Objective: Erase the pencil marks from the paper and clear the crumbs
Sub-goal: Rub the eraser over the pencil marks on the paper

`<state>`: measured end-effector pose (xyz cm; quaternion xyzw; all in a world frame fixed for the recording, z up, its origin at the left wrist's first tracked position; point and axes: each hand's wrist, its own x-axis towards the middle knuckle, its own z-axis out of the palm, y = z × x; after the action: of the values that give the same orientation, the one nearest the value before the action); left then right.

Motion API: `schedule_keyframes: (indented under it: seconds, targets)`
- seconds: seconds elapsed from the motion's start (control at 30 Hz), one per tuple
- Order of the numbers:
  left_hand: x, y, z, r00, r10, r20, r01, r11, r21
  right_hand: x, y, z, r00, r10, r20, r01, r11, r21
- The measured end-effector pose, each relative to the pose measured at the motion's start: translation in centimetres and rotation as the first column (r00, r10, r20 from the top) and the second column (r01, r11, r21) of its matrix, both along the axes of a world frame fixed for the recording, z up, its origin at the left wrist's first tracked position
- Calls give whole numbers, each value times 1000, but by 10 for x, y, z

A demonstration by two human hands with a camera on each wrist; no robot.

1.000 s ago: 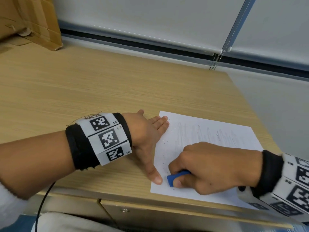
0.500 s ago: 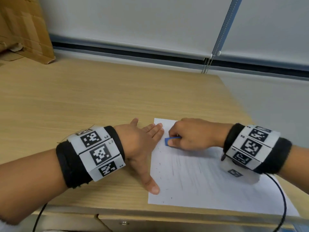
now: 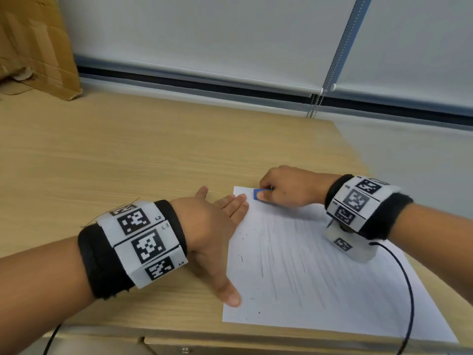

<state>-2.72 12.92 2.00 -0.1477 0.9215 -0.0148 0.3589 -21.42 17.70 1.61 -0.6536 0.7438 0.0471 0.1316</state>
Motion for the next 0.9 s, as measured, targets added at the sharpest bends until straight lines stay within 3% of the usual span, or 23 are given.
schedule_keyframes:
  seconds: [0.23, 0.4, 0.57, 0.77, 0.9]
  targets:
    - [-3, 1, -2, 1000, -19, 6, 19, 1000, -20, 18, 28, 3, 980, 178, 84, -189, 969, 159]
    - [-3, 4, 0, 1000, -25, 13, 25, 999, -42, -5, 14, 3, 1000, -5, -15, 6, 999, 34]
    - [-5, 10, 3, 999, -31, 8, 32, 997, -69, 14, 33, 2, 991, 131, 8, -131, 985, 115]
    - [-6, 8, 2, 999, -29, 17, 30, 998, -57, -6, 24, -1, 999, -7, 53, 4, 999, 53]
    - [-13, 1, 10, 998, 19, -52, -19, 1000, 7, -5, 28, -3, 996, -32, 87, 27, 998, 54]
